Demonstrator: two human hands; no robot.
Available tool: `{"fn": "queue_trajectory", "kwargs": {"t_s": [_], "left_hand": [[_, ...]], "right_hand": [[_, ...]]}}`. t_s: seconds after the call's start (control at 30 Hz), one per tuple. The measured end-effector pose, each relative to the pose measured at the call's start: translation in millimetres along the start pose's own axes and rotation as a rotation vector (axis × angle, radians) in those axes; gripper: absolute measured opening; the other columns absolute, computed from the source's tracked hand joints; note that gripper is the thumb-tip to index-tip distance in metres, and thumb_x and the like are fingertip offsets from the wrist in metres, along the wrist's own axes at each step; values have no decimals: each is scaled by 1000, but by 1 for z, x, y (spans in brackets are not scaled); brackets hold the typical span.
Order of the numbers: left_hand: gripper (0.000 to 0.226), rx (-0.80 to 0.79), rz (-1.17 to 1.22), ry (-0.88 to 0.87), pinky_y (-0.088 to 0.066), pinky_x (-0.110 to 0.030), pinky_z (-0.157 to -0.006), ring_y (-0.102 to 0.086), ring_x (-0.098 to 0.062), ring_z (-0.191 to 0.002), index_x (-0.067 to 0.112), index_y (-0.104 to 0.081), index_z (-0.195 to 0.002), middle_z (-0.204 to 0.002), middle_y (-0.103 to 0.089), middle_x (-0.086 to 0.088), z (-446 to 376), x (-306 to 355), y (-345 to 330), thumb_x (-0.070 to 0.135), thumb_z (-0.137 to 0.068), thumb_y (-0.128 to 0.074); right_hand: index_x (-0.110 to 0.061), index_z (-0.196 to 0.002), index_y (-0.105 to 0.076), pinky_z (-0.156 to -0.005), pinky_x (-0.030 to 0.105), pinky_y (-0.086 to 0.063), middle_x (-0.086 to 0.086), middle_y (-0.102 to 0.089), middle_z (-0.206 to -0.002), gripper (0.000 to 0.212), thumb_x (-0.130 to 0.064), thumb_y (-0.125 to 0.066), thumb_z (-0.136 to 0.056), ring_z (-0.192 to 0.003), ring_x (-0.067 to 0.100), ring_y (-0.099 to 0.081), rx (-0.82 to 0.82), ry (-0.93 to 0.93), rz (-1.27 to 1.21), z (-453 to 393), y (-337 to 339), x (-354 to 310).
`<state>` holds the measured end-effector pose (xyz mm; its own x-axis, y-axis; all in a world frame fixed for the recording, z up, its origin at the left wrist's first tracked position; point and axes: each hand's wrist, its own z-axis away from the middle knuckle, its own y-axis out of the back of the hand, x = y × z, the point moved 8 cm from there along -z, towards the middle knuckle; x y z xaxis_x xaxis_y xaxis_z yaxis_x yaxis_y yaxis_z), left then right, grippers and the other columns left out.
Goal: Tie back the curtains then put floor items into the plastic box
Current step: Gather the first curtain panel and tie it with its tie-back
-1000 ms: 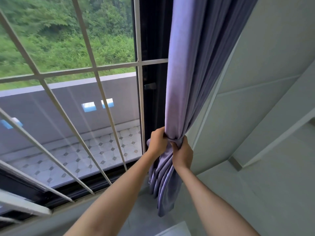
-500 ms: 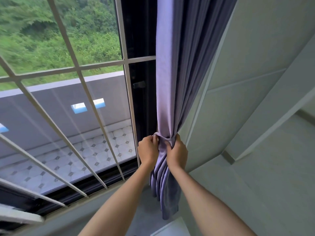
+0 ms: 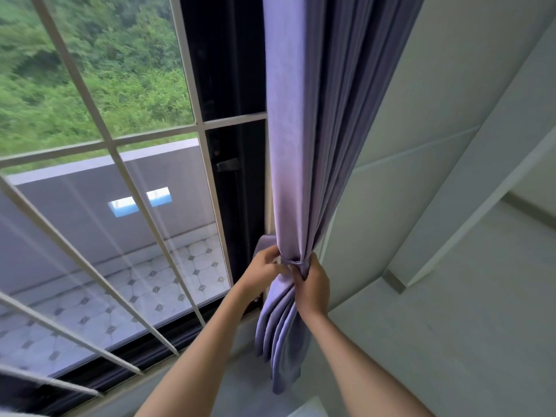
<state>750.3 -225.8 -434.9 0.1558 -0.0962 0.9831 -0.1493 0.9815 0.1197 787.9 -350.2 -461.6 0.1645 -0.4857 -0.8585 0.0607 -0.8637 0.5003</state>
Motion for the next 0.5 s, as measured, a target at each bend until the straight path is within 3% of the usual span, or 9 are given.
{"fn": "queue_trajectory", "kwargs": {"t_s": [0.07,0.13,0.27,0.37,0.5], "left_hand": [[41,-58,38,-42,-52,-21,-86,-64,-12,-104,21,-63,-115,-111,-69,3,2,1,-9,7,-76,-61],[39,-36,18,-56,-51,-28,-93,-63,-9,-106,26,-63,-114,-110,-69,7,4,-2,-13,20,-76,-70],[42,133,-128,-112,-51,-28,-89,-58,-11,-106,22,-65,-100,-101,-65,15,8,1,-11,41,-65,-76],[49,195,-260,-81,-41,-25,-92,-38,-10,-119,23,-66,-95,-101,-54,27,7,-2,-9,55,-57,-71],[42,282,-306,-25,-46,-28,-90,-35,-10,-118,20,-63,-78,-92,-61,10,2,-13,-5,58,-59,-69]], "right_hand": [[-31,-99,-54,-59,11,-41,-11,-65,-86,8,-32,-57,-91,-78,11,-63,-22,-4,-14,0,1,1],[-31,-103,-51,-66,21,-49,-10,-64,-90,14,-31,-54,-89,-81,13,-64,-49,22,27,2,-2,0],[-29,-117,-50,-75,32,-52,-10,-62,-97,33,-48,-50,-90,-88,14,-63,-156,55,225,7,-14,14],[-25,-115,-52,-80,35,-50,-4,-63,-102,29,-40,-52,-91,-94,21,-63,-195,103,315,10,-16,14],[-20,-115,-51,-88,37,-47,2,-64,-108,30,-28,-55,-86,-101,25,-60,-271,92,340,12,-16,9]]}}
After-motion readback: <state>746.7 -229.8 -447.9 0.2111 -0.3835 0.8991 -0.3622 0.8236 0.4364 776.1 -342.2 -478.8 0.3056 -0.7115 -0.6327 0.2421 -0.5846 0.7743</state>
